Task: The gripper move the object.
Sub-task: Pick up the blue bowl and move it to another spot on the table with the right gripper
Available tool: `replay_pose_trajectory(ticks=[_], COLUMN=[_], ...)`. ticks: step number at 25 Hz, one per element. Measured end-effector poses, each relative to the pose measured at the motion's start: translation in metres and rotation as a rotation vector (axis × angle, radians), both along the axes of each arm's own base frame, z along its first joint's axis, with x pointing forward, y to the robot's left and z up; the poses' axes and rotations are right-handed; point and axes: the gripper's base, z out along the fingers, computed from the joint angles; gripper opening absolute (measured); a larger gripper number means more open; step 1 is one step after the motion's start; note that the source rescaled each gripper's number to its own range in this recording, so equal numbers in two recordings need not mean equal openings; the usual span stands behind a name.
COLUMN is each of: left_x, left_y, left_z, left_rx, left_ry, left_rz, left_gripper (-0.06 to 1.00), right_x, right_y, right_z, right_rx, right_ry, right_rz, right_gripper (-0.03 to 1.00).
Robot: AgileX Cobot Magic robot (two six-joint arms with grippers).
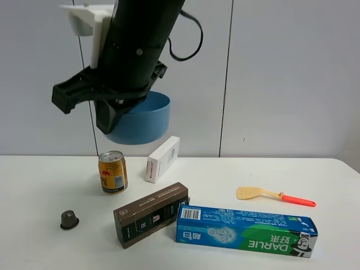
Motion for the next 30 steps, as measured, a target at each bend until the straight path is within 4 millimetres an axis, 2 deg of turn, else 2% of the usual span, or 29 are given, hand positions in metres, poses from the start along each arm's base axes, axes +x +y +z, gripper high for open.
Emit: replay_pose_trajectory(ticks=[5, 10, 15, 22, 30], left_x=[0.000, 0.000, 0.000, 0.000, 0.000], left_y=[0.000, 0.000, 0.000, 0.000, 0.000], left_z=[0.000, 0.000, 0.000, 0.000, 0.000], left_rx=[0.000, 0.000, 0.000, 0.000, 0.000], left_ry=[0.000, 0.000, 0.000, -0.001, -0.001], left_rz=[0.000, 0.000, 0.000, 0.000, 0.000], left_gripper=[1.00, 1.00, 1.00, 1.00, 1.00], right_x=[0.014, 0.012, 0.007, -0.029, -0.056], right_y=[0.019, 0.030, 0.032, 0.037, 0.034], right_z=[-0.044, -0.062, -0.064, -0.071, -0.044], right_rx=[-0.012, -0.013, -0.021, -0.159, -0.178], right_ry=[-0.001, 0.003, 0.039, 0.150, 0.189], right_rz=[0.000, 0.010, 0.013, 0.091, 0.111], right_gripper=[0.00, 0.00, 0.00, 0.00, 0.00])
